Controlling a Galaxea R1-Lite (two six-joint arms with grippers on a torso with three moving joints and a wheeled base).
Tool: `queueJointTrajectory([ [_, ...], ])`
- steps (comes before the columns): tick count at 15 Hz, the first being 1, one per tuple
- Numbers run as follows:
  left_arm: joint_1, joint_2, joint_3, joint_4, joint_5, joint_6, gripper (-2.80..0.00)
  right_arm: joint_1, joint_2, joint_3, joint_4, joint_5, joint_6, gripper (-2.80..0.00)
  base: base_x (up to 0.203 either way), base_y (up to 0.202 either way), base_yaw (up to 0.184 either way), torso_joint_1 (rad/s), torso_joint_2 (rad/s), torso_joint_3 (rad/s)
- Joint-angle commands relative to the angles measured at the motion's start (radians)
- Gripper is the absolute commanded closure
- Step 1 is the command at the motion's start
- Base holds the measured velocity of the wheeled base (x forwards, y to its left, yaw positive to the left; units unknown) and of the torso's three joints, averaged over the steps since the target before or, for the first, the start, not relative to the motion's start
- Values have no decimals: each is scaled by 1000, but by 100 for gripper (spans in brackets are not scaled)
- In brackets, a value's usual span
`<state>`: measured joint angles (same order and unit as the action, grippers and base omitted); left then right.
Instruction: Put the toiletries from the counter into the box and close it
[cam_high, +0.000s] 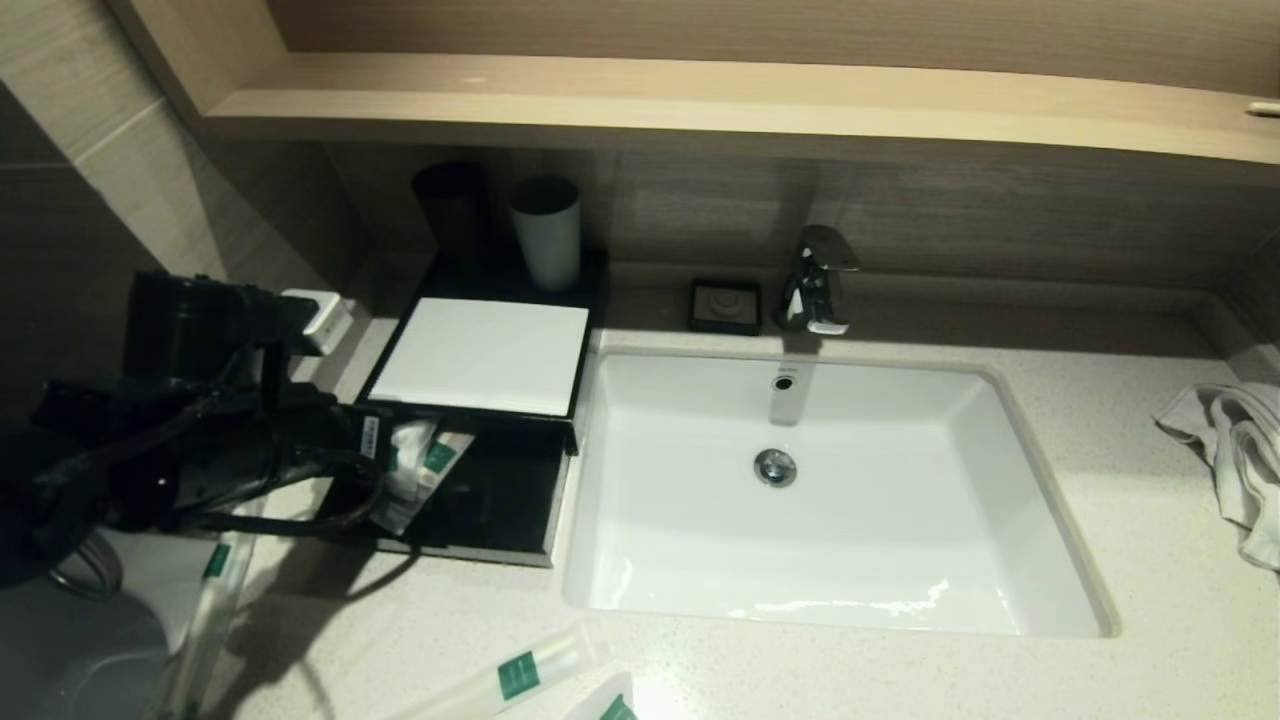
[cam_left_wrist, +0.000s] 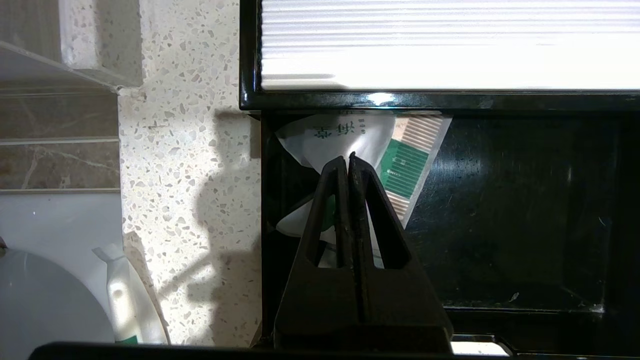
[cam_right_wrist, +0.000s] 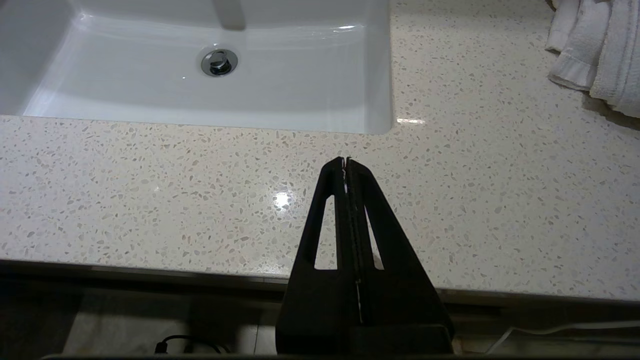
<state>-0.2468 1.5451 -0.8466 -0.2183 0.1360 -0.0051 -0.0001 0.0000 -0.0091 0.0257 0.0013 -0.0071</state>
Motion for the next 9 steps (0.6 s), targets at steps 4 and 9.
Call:
queueJointTrajectory([
  [4, 0, 37, -2, 10, 3, 4, 0, 0, 0, 0, 0, 0, -1, 0, 0, 0, 0, 0, 0, 0],
  [9, 0, 60, -2, 10, 47, 8, 0, 0, 0, 0, 0, 0, -1, 0, 0, 0, 0, 0, 0, 0],
])
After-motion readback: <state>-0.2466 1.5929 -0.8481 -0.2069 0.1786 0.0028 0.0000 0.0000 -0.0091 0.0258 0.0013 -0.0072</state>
